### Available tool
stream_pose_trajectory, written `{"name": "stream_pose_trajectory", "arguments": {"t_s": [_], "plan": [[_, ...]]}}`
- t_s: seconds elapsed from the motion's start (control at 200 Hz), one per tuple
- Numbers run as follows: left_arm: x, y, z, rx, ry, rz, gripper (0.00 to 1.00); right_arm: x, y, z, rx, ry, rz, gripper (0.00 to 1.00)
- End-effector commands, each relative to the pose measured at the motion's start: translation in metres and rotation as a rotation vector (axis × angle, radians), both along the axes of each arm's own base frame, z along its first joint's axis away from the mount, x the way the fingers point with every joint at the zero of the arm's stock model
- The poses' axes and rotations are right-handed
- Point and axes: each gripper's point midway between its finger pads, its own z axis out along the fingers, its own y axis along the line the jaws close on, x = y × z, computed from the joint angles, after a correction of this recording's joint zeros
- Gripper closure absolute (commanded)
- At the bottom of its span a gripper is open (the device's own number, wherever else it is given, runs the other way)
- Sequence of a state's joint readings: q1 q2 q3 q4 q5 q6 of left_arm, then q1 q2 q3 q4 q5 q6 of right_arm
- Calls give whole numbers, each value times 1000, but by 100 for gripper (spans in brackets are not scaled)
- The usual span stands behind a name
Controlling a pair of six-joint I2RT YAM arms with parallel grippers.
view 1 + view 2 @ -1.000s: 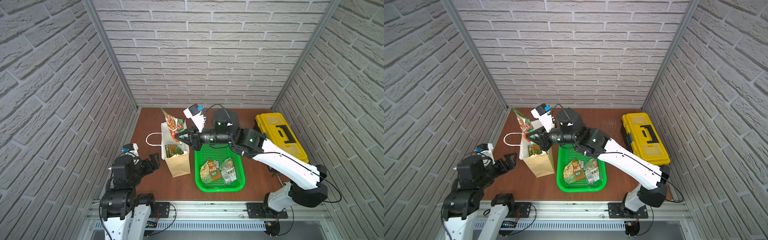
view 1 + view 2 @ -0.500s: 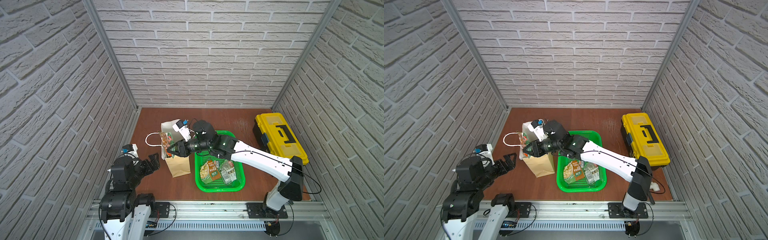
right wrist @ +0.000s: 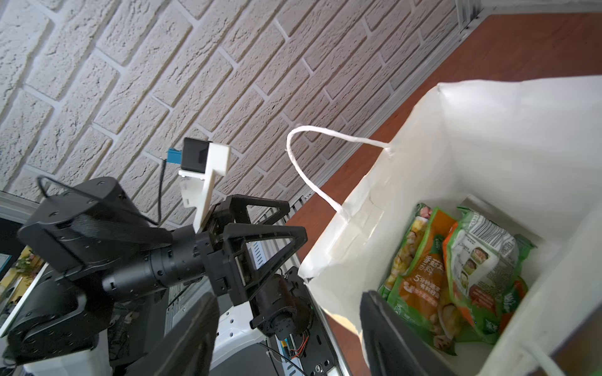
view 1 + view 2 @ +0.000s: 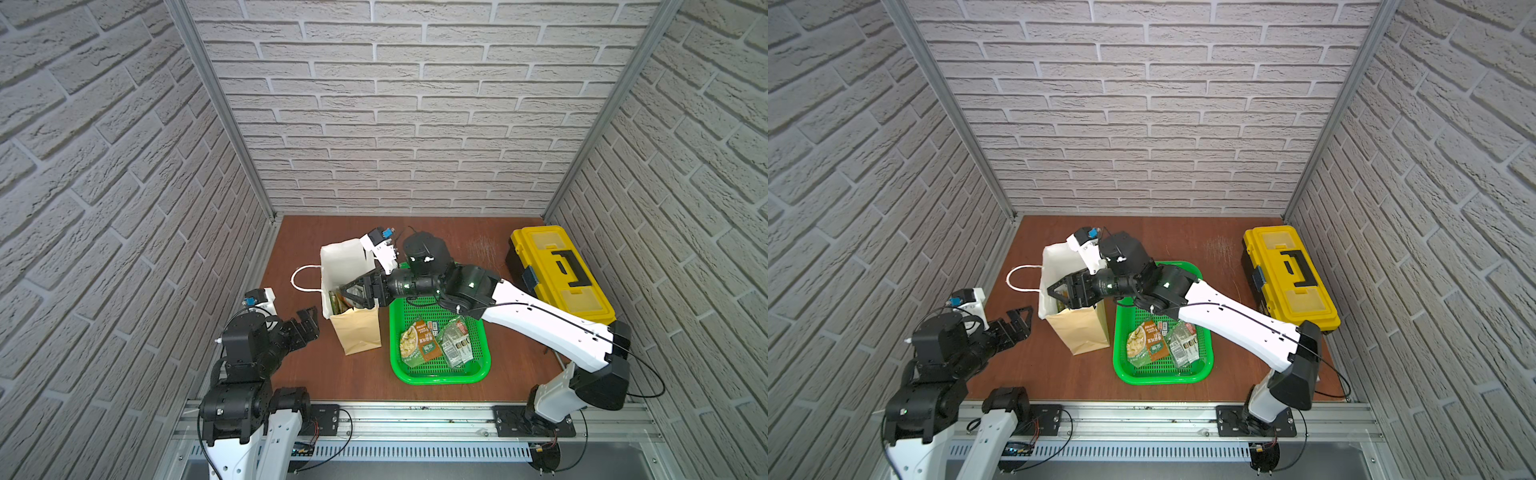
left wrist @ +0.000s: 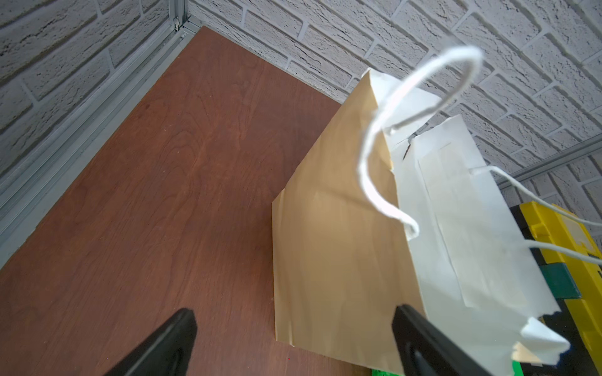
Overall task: Place the condiment packets inside the bag
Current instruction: Place the condiment packet in the paper bag, then pick up the condiment packet from the storage box.
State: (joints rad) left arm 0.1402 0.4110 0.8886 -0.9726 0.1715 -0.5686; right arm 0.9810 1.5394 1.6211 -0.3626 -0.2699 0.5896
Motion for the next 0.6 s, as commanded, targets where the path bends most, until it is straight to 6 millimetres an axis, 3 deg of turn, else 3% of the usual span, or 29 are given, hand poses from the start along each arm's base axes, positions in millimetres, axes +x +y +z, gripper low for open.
{"name": "stream_pose_trajectory", "arguments": {"t_s": [0.0, 0.17, 0.325, 0.435, 0.595], "plan": [[2, 1, 7, 17, -27, -1, 2, 4, -46, 3, -71, -109, -112, 23], [2, 1, 7, 17, -35, -4, 2, 6, -108, -54, -142, -53, -268, 18], [2, 1, 8, 18, -41, -3, 2, 5, -147, -117, -231, 33, -363, 15], [3, 0, 8, 16, -40, -7, 2, 8, -164, -171, -338, 135, -422, 15], [3, 0, 6, 14, -35, -9, 2, 15, -165, -230, -453, 230, -463, 14]]}}
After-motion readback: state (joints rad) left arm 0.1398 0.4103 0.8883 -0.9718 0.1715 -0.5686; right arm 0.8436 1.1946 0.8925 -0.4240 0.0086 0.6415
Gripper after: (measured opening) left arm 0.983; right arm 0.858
